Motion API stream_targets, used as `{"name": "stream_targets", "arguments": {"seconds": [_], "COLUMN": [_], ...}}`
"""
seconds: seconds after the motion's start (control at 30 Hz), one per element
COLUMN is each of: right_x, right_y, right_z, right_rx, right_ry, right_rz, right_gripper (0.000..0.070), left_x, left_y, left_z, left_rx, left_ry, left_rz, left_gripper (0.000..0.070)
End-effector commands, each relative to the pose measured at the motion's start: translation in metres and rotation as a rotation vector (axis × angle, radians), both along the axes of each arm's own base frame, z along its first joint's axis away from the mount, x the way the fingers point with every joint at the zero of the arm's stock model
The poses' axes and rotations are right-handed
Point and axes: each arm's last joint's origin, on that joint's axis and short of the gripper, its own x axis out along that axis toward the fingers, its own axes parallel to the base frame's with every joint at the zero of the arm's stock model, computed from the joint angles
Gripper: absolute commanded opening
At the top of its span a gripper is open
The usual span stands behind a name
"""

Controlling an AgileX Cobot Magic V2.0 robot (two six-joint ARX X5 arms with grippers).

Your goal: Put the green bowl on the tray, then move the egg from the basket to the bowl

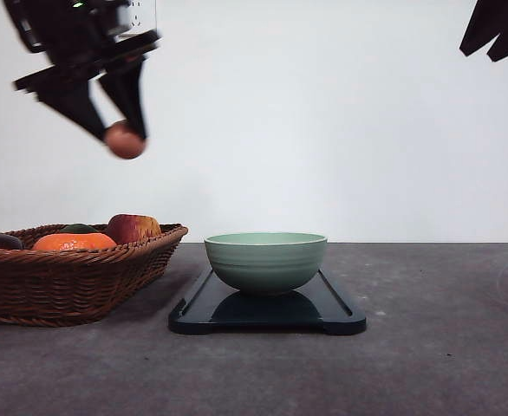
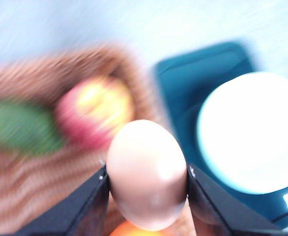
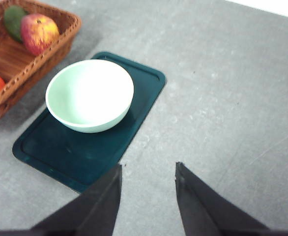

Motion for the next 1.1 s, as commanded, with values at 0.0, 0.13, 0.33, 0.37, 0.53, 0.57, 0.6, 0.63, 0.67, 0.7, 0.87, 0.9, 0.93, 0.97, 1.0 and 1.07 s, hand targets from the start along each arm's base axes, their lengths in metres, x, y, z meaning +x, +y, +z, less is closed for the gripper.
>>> {"name": "stream_targets", "arguments": {"seconds": [0.0,0.13,0.33,0.37,0.53,0.57,0.6,0.63,0.67,0.7,0.87,0.9,0.93,0.97,1.0,1.07], "right_x": [-0.001,-0.005,-0.007,-0.007,-0.007,-0.007,-0.007,-0.007,-0.007,-0.007,-0.007,-0.007,-0.007,-0.007,-0.007,-0.007], "right_y": [0.001,-0.001,-0.002,-0.002,-0.002,-0.002,-0.002,-0.002,-0.002,-0.002,-0.002,-0.002,-0.002,-0.002,-0.002,-0.002], "right_z": [0.004,0.006,0.007,0.007,0.007,0.007,0.007,0.007,0.007,0.007,0.007,0.007,0.007,0.007,0.007,0.007], "right_rx": [0.018,0.027,0.03,0.029,0.029,0.029,0.029,0.03,0.03,0.031,0.032,0.033,0.035,0.036,0.037,0.038], "right_ry": [-0.02,-0.036,-0.043,-0.042,-0.041,-0.041,-0.041,-0.041,-0.04,-0.04,-0.039,-0.039,-0.038,-0.037,-0.037,-0.037], "right_rz": [0.003,0.003,0.001,0.001,0.001,0.001,0.001,0.001,0.001,0.0,0.0,-0.001,-0.001,-0.001,-0.002,-0.002], "right_gripper": [0.0211,0.0211,0.0211,0.0211,0.0211,0.0211,0.0211,0.0211,0.0211,0.0211,0.0211,0.0211,0.0211,0.0211,0.0211,0.0211], "left_x": [0.002,-0.001,-0.003,-0.003,0.002,0.004,0.005,0.007,0.008,0.009,0.016,0.017,0.019,0.02,0.022,0.024], "left_y": [-0.012,-0.038,-0.07,-0.074,-0.094,-0.098,-0.101,-0.104,-0.107,-0.11,-0.119,-0.12,-0.121,-0.122,-0.124,-0.126], "left_z": [0.002,0.002,-0.005,-0.009,-0.028,-0.03,-0.033,-0.036,-0.039,-0.042,-0.06,-0.064,-0.068,-0.071,-0.074,-0.08], "left_rx": [-0.007,-0.03,-0.064,-0.062,-0.05,-0.051,-0.052,-0.055,-0.056,-0.056,-0.039,-0.035,-0.031,-0.028,-0.024,-0.018], "left_ry": [-0.026,-0.073,-0.104,-0.099,-0.09,-0.097,-0.103,-0.109,-0.112,-0.114,-0.102,-0.099,-0.097,-0.095,-0.094,-0.092], "left_rz": [-0.044,-0.112,-0.174,-0.181,-0.213,-0.216,-0.22,-0.223,-0.227,-0.23,-0.231,-0.229,-0.227,-0.226,-0.224,-0.221], "left_gripper": [0.0241,0.0242,0.0258,0.0271,0.0275,0.0275,0.0274,0.0274,0.0274,0.0274,0.0274,0.0274,0.0274,0.0274,0.0274,0.0274]}}
